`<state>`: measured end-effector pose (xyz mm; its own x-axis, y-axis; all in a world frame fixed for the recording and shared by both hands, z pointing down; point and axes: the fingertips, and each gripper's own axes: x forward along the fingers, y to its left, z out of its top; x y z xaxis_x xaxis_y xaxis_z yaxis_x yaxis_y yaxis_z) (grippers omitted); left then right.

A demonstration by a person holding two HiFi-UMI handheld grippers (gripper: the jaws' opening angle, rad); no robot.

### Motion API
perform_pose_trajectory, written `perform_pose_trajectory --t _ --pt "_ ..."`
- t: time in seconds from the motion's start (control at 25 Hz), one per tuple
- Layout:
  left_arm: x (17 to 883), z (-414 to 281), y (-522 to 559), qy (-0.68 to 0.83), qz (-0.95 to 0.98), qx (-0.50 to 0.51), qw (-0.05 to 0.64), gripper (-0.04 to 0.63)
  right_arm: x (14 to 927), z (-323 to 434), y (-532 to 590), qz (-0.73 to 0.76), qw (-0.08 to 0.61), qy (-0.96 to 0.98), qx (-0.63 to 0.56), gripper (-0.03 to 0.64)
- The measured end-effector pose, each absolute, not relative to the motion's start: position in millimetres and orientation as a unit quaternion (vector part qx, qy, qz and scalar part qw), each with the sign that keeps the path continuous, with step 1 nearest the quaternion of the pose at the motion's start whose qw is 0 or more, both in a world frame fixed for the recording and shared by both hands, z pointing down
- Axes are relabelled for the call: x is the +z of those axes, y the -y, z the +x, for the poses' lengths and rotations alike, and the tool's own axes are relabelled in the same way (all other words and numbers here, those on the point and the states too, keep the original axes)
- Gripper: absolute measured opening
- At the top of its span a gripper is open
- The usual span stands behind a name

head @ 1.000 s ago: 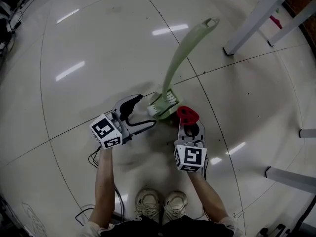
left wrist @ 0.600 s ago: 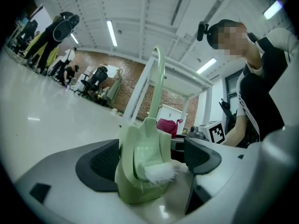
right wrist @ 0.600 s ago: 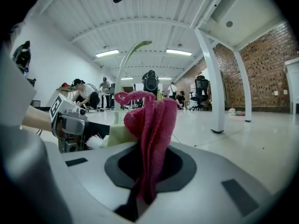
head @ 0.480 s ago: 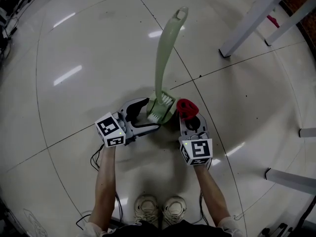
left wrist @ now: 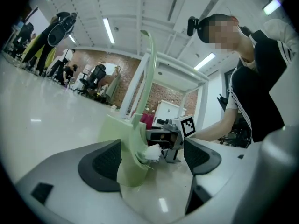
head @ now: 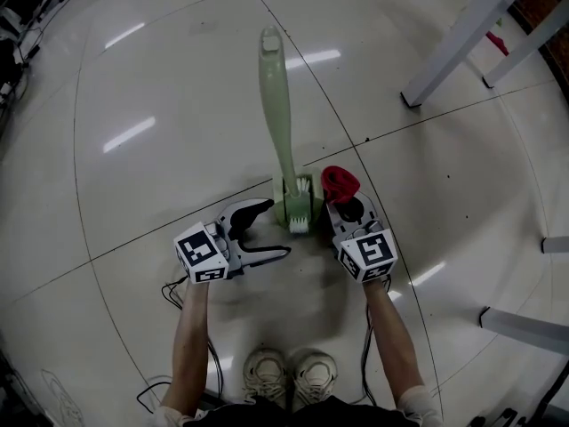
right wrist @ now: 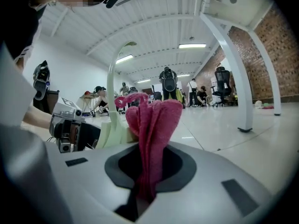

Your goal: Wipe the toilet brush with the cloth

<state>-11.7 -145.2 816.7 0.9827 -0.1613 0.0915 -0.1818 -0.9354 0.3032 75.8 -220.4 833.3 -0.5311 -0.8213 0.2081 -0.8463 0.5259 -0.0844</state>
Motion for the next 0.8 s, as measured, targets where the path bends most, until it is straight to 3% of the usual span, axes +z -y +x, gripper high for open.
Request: perform_pose_trajectory --t 0.36,0.56,0.8 --pt "813.5 -19.1 135.5 0.117 0.984 0.048 0.13 0.41 831.6 76.2 216.0 0.486 0.11 0.866 0.045 0.031" --pt "798.9 -26.1 184.7 0.16 0.983 0.055 0.073 0.41 821.9 90.0 207.3 0.516 0.094 0.85 0.048 0.031" --pt "802.4 -15.2 201.1 0.131 0.986 0.064 0.079 0.41 826.8 92.5 178.1 0.523 0.066 0.843 0.107 0.031"
